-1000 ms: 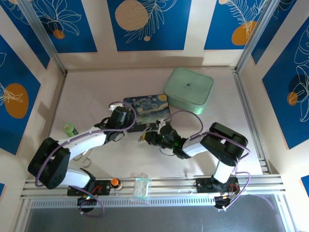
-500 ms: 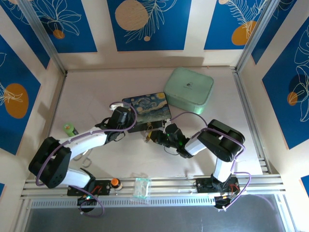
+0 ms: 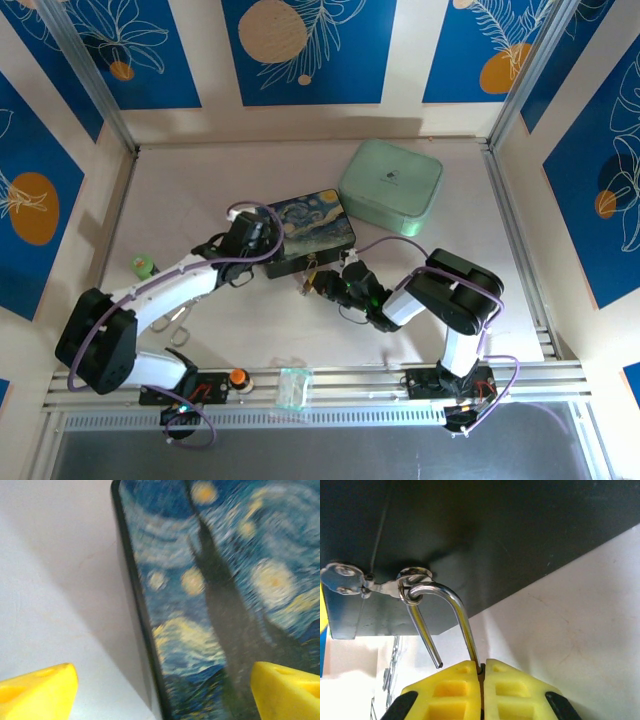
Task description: Unlock the padlock with the key
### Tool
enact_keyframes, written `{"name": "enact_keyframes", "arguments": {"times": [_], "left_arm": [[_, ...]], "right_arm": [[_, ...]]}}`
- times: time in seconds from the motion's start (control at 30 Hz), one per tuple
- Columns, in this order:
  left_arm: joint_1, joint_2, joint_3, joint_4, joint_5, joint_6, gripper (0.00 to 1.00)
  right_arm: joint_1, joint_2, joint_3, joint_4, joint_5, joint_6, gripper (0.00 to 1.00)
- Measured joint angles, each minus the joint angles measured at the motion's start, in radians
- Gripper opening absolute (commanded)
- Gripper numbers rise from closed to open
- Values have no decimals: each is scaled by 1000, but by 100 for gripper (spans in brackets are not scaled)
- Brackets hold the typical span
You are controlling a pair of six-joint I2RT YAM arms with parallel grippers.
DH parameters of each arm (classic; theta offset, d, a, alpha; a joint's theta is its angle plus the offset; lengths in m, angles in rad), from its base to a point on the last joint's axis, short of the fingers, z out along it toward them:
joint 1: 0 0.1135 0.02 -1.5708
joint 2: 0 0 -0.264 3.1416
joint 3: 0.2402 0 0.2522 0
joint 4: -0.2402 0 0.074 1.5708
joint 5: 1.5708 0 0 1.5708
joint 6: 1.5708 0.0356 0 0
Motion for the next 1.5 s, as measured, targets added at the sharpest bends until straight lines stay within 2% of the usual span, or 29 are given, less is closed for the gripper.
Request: {"name": "enact_keyframes", "arguments": {"times": [0.1, 0.33, 0.53, 0.83, 1.0, 1.1, 1.17, 1.2, 1.23, 1.3, 1.43, 1.5], "left_arm": [[0, 11, 41, -3, -5, -10, 86], [-3, 82, -3, 49, -1, -46, 72], [-6, 70, -42, 104, -4, -79, 63], [-7, 68, -111, 245, -9, -89, 60], [-7, 67, -137, 302, -11, -97, 59], [-7, 60, -139, 299, -12, -103, 60], [-7, 51, -138, 283, -16, -103, 63], [-6, 45, -137, 272, -19, -101, 65], [-5, 39, -135, 257, -20, -97, 67], [-3, 30, -129, 228, -24, -87, 72], [2, 19, -114, 167, -26, -76, 81], [4, 19, -106, 151, -27, -76, 82]], "right_arm": [[2, 4, 2, 2, 6, 1, 3], [0, 20, 7, 23, 7, 19, 3], [11, 28, 6, 37, 48, 112, 3], [29, 91, 0, 125, 140, 271, 2], [42, 136, 0, 209, 158, 302, 3], [56, 124, -13, 200, 173, 295, 5], [63, 78, -33, 149, 182, 280, 11], [68, 41, -48, 105, 186, 265, 17], [69, -2, -58, 56, 187, 238, 31], [76, -93, -52, -70, 191, 175, 45], [81, -208, -11, -306, 185, 10, 59], [81, -222, 34, -410, 176, -71, 61]]}}
